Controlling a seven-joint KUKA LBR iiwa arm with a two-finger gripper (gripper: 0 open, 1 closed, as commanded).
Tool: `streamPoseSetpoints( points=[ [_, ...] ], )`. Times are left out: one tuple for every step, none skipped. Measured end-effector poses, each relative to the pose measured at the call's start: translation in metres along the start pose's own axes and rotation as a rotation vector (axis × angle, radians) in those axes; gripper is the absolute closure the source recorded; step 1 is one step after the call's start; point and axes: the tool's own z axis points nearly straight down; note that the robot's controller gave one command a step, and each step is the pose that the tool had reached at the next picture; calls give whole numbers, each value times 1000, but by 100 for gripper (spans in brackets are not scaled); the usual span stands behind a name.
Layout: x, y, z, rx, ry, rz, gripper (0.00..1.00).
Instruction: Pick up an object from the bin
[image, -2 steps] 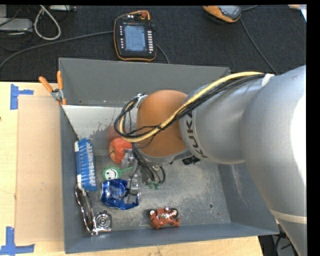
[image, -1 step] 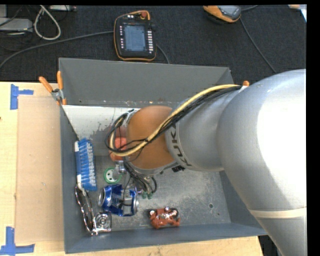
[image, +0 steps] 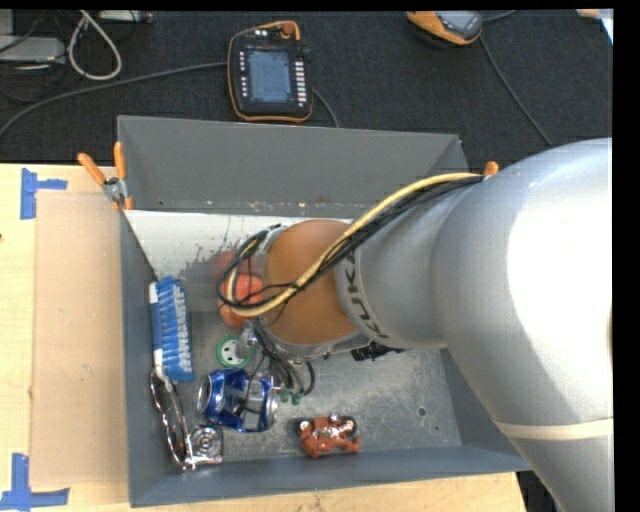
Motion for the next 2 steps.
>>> streamPoseSetpoints(
  points=[
    [3, 13, 0, 2, 5, -153, 100],
    [3, 13, -1, 1, 4, -152, 100]
  ],
)
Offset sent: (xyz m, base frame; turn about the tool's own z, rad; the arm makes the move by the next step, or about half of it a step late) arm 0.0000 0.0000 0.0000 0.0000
